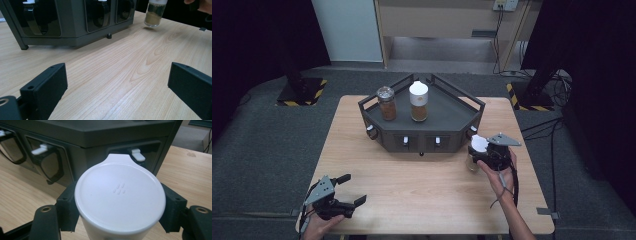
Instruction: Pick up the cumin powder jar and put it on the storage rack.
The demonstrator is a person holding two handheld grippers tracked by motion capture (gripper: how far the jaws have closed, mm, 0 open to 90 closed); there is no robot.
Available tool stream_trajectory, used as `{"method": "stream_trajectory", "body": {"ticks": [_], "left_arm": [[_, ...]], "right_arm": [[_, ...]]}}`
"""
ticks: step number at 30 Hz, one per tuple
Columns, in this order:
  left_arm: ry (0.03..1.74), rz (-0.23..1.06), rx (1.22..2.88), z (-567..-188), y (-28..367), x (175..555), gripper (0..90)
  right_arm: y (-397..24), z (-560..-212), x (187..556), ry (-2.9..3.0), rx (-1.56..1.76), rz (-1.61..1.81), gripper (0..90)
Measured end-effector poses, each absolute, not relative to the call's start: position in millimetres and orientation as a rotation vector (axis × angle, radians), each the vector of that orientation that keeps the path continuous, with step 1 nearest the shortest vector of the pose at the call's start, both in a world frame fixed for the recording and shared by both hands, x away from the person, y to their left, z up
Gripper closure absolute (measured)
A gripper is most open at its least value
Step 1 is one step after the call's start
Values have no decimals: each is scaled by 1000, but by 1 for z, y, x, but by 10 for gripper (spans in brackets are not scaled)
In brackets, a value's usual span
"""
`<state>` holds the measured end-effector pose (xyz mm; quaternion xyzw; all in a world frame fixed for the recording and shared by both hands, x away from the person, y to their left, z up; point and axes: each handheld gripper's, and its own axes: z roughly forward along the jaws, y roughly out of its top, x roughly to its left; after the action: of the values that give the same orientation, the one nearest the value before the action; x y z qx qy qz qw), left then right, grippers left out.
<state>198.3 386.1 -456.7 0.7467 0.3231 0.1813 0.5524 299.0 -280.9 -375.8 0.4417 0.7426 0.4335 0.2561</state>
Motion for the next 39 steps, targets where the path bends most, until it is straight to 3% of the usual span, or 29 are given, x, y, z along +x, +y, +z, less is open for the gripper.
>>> {"method": "stream_trajectory", "body": {"ticks": [24, 39], "left_arm": [[763, 428, 1767, -457, 386, 199, 14], [765, 425, 1765, -457, 387, 199, 14]], "right_arm": [[-270, -265, 306, 2122, 1100, 1189, 308], [-244, -207, 344, 2137, 1088, 1213, 308]]}}
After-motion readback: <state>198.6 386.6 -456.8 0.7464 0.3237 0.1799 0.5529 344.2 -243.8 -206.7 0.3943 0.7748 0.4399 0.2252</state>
